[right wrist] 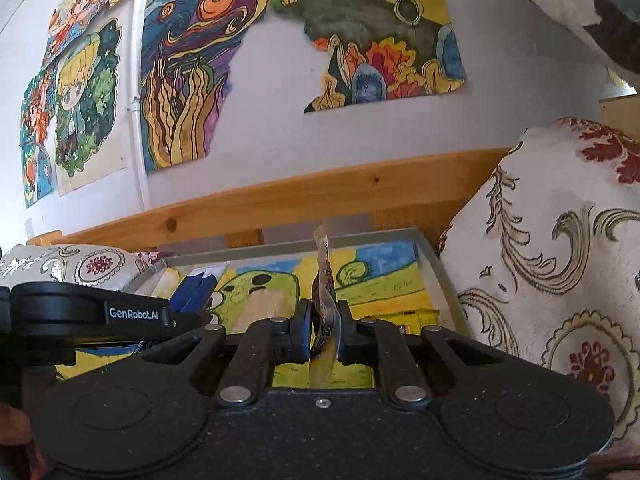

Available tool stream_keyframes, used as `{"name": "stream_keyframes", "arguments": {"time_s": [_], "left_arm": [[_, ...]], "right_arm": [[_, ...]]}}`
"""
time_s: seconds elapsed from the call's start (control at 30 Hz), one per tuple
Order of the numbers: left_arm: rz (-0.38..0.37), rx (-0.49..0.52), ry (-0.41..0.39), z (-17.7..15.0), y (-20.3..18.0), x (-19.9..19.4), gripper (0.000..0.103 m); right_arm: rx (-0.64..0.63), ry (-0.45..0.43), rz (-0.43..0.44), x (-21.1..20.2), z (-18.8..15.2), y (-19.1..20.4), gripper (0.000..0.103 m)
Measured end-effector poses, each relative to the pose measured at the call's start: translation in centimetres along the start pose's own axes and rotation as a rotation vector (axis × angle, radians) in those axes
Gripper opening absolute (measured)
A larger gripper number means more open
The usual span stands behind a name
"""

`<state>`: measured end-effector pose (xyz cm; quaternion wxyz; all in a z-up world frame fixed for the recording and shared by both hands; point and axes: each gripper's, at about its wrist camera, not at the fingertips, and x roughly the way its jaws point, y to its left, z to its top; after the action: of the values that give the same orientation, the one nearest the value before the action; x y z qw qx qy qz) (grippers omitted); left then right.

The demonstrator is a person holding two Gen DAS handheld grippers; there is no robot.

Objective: Organize snacks
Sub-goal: 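Lower the blue stick packet into the tray with the left gripper while the right lowers the dark snack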

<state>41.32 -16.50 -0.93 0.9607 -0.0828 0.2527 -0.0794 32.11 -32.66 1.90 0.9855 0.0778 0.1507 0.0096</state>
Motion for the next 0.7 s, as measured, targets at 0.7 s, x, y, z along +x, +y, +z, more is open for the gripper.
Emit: {"name": "stream_keyframes", "arguments": {"time_s": [0.7], "left_arm": [[0.016,-0.107,-0.009,0.2,1.4,-0.1,0.058]], "right_arm": [[0.017,0.023,-0.08,0.2,-0.1,-0.8,0.045]]}}
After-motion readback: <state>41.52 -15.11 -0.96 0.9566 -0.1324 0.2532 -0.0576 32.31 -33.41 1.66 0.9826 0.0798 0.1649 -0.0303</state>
